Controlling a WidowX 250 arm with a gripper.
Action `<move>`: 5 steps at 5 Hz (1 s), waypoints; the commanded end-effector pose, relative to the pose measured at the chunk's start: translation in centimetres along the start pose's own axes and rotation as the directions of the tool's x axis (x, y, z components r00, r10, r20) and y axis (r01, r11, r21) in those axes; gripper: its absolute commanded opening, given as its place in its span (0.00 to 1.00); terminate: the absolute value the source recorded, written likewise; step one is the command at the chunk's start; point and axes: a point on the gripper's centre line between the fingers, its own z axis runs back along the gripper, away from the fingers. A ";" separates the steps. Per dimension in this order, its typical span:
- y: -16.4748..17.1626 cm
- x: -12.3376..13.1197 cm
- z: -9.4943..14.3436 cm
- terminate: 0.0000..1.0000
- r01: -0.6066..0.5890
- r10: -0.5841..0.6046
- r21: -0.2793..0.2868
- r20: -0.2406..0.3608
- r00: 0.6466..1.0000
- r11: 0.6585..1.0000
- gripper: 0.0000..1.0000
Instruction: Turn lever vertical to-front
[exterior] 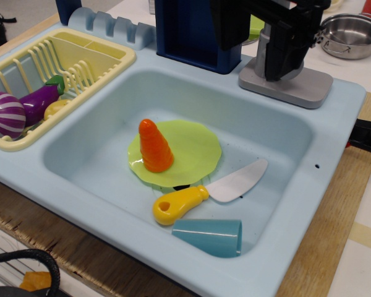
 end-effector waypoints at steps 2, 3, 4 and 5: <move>0.1 2.2 0.3 0.00 0.100 -0.099 -0.005 0.082 0.992 0.995 1.00; 0.0 4.2 0.9 0.00 0.184 -0.188 0.038 0.168 0.968 0.982 1.00; -0.2 5.4 1.3 0.00 0.211 -0.219 0.062 0.201 0.955 0.976 1.00; -0.3 6.0 1.0 0.00 0.214 -0.221 0.053 0.199 0.955 0.975 1.00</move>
